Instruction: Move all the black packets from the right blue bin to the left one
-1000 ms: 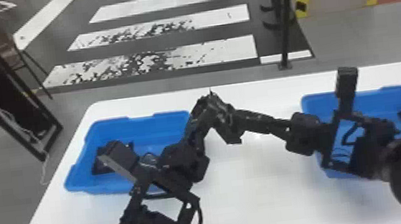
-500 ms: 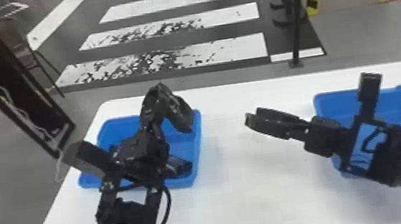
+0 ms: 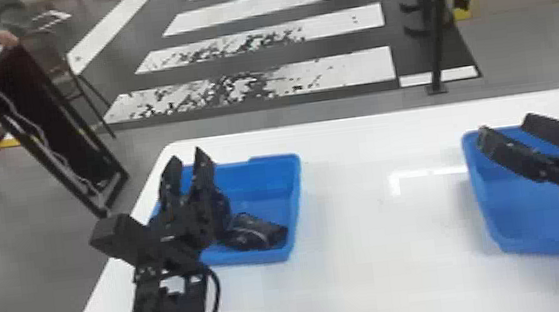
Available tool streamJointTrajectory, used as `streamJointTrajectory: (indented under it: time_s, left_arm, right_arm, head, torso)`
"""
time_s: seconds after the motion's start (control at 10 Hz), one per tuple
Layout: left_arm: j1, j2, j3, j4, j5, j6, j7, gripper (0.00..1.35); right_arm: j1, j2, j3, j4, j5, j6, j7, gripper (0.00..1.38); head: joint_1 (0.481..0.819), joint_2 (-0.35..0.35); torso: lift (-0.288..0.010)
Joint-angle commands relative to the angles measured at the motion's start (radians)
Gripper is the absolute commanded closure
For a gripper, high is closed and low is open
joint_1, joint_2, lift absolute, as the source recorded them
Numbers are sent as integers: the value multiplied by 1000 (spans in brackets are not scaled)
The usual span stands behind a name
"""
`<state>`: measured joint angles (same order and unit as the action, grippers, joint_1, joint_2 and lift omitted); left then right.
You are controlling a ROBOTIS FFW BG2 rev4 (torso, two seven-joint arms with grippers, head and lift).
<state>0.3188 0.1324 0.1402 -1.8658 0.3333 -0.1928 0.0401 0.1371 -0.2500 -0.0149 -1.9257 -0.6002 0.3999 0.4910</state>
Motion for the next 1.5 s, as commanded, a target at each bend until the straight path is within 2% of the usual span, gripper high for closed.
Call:
streamJointTrajectory:
  time_s: [0.0, 0.1, 0.3, 0.4, 0.5, 0.6, 0.8, 1.0, 1.2, 1.4]
  left_arm:
    - [15, 6, -34, 2, 28, -60, 0, 128]
    - [22, 7, -64, 2, 54, -97, -6, 183]
    - [57, 18, -128, -40, 145, -114, -34, 194]
    - [81, 21, -150, -82, 159, -114, -42, 194]
    - [116, 26, -166, -138, 161, -112, -45, 194]
    - [143, 35, -190, -182, 185, -107, -46, 194]
    - [160, 44, -236, -197, 205, -94, -48, 194]
    - [150, 50, -254, -197, 203, -70, -48, 196]
    - [152, 50, -252, -197, 203, -67, -48, 196]
    - [152, 50, -250, -197, 203, -65, -49, 196]
  right_arm:
    - [76, 14, -99, -157, 148, 79, -48, 136]
    - [108, 28, -143, -245, 227, 123, -91, 137]
    - [123, 29, -177, -400, 371, 358, -184, 131]
    - [121, 29, -185, -454, 413, 503, -236, 128]
    - [111, 31, -199, -464, 439, 572, -264, 130]
    - [96, 29, -208, -459, 457, 606, -281, 133]
    - [22, 21, -240, -412, 514, 704, -284, 134]
    - [-27, 17, -246, -316, 511, 707, -284, 136]
    - [-64, 12, -250, -216, 509, 709, -278, 136]
    - [-78, 12, -250, -179, 495, 724, -272, 131]
  head:
    - [695, 245]
    - [695, 197]
    - [695, 102]
    - [695, 81]
    - [695, 30]
    - [695, -13]
    - [695, -79]
    - [695, -153]
    - [695, -184]
    - [695, -191]
  torso:
    - [-168]
    - [-168]
    - [-168]
    - [-168]
    - [-168]
    - [-168]
    - [-168]
    - [-168]
    - [-168]
    - [-168]
